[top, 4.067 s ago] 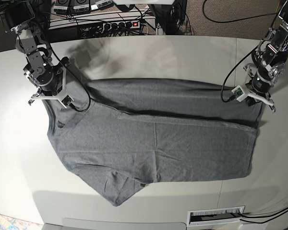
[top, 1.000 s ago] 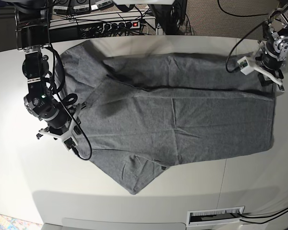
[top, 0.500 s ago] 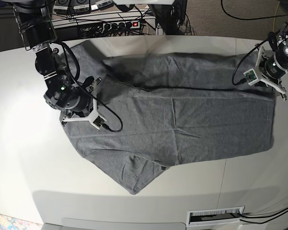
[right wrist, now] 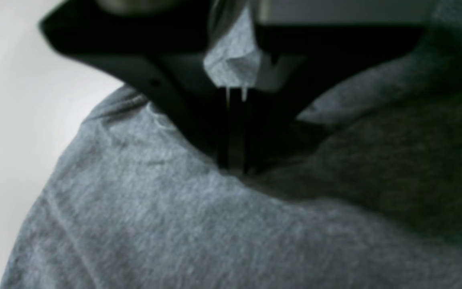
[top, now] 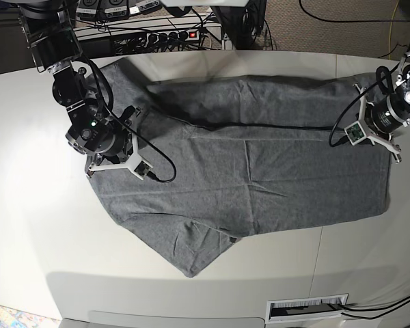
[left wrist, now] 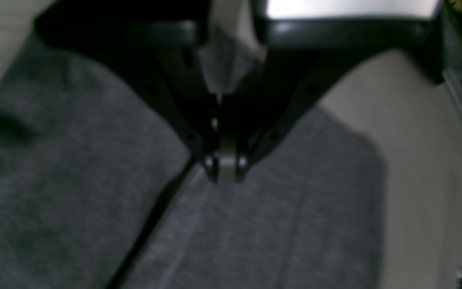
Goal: Fold the T-shirt properly
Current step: 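Move both grippers to the shirt's side edges and grasp them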
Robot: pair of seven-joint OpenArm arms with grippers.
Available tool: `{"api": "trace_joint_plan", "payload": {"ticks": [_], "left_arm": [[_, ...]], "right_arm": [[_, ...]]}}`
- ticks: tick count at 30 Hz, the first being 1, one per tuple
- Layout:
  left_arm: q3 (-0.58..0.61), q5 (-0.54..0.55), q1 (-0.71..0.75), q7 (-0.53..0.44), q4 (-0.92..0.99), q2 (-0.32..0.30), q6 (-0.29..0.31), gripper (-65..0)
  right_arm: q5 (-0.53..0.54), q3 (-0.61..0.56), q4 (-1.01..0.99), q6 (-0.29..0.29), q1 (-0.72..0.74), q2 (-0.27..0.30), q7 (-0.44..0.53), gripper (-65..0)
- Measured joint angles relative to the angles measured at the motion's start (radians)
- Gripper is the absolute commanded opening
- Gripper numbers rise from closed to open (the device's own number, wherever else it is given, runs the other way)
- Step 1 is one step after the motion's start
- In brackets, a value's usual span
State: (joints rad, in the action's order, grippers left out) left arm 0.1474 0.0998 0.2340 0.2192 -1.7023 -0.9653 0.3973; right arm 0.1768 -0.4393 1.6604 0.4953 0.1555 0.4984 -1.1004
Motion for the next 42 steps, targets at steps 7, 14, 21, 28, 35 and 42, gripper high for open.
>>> {"api": "trace_joint_plan", "payload": {"ticks": [7,14,21,28,35,42], "left_arm": [[0.0,-0.085,0.0,-0.045,0.121,0.062,0.057,-65.0],[-0.008,-0.08,0.001,-0.086,0.147,0.059,0.154,-65.0],[-0.019,-0.026,0.082,-0.12,0.128,0.042,0.164,-65.0],[-0.021,-0.016,0.176,-0.076,0.037,0.009,0.161,-65.0],[-0.021,-0.029,0.203,-0.07,0.012,-0.007,0.153,-65.0],[-0.017,-0.078,0.204,-0.031,-0.034,-0.013,0.153,-65.0]], "right_arm": [[0.0,0.0,0.0,0.0,-0.002,0.0,-0.009,-65.0],[-0.015,0.005,0.008,-0.008,-0.037,0.0,-0.002,-65.0],[-0.007,0.006,0.027,-0.015,-0.071,0.035,0.001,-65.0],[-0.018,0.007,0.121,-0.017,-0.159,0.088,-0.021,-65.0],[-0.019,0.008,0.148,-0.019,-0.189,0.102,-0.021,-65.0],[-0.022,0.008,0.151,-0.019,-0.189,0.103,-0.012,-65.0]]}}
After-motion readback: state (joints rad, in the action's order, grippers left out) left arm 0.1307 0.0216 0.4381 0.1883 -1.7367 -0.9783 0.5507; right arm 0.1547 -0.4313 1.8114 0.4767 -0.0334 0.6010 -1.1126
